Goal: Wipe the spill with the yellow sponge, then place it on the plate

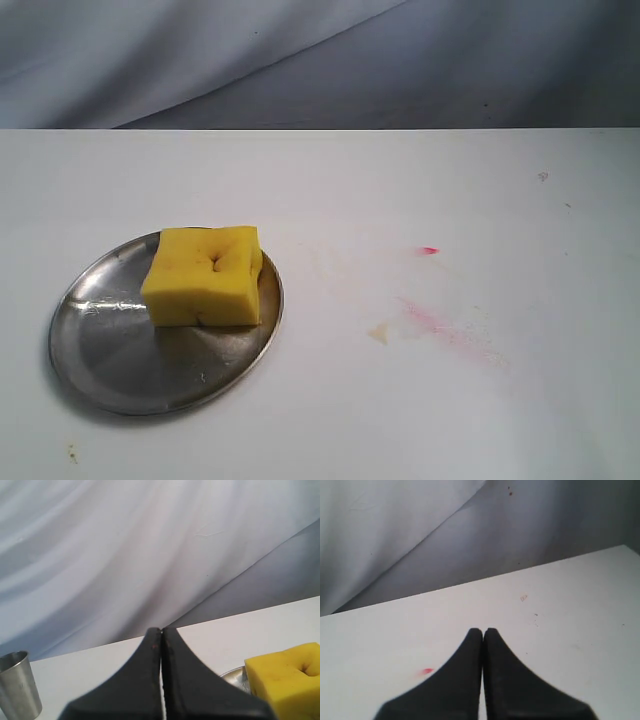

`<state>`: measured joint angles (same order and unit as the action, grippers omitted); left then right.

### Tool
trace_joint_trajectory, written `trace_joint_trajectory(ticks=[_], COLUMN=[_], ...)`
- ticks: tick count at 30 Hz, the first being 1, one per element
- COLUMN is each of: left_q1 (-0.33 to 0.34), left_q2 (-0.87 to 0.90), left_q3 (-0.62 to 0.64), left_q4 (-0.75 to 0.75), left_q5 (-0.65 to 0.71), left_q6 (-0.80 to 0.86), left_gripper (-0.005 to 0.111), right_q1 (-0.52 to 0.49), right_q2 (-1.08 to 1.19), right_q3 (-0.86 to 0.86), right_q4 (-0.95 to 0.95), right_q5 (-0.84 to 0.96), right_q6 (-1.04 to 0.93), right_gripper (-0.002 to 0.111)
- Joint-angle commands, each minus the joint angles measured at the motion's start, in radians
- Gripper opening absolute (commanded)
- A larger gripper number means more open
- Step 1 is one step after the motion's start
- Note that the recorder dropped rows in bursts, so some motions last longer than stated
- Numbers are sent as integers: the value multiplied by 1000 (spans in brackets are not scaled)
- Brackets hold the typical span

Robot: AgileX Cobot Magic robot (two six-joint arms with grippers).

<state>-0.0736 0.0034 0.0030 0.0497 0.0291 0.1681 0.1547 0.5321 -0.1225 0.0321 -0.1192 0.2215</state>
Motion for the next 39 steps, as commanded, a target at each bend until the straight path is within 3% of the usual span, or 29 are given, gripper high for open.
trace_joint_trajectory(ticks=[1, 15, 19, 39], left_q1=[4, 4, 4, 4], left_q2=[-3, -3, -3, -3], left_q3=[-3, -3, -3, -3], left_q4=[-7, -7, -7, -7], left_q5=[-6, -6, -6, -6], left_q6=[-9, -9, -9, -9], left_gripper=[0, 0, 0, 0], right_q1=[-17, -17, -17, -15], right_q2=[-159, -532, -532, -532], right_q3=[90, 123, 123, 123], right_q4=[-39, -90, -15, -24], right_q5=[31, 176, 174, 176], right_q6=[-69, -141, -227, -221], right_gripper=[0, 0, 0, 0])
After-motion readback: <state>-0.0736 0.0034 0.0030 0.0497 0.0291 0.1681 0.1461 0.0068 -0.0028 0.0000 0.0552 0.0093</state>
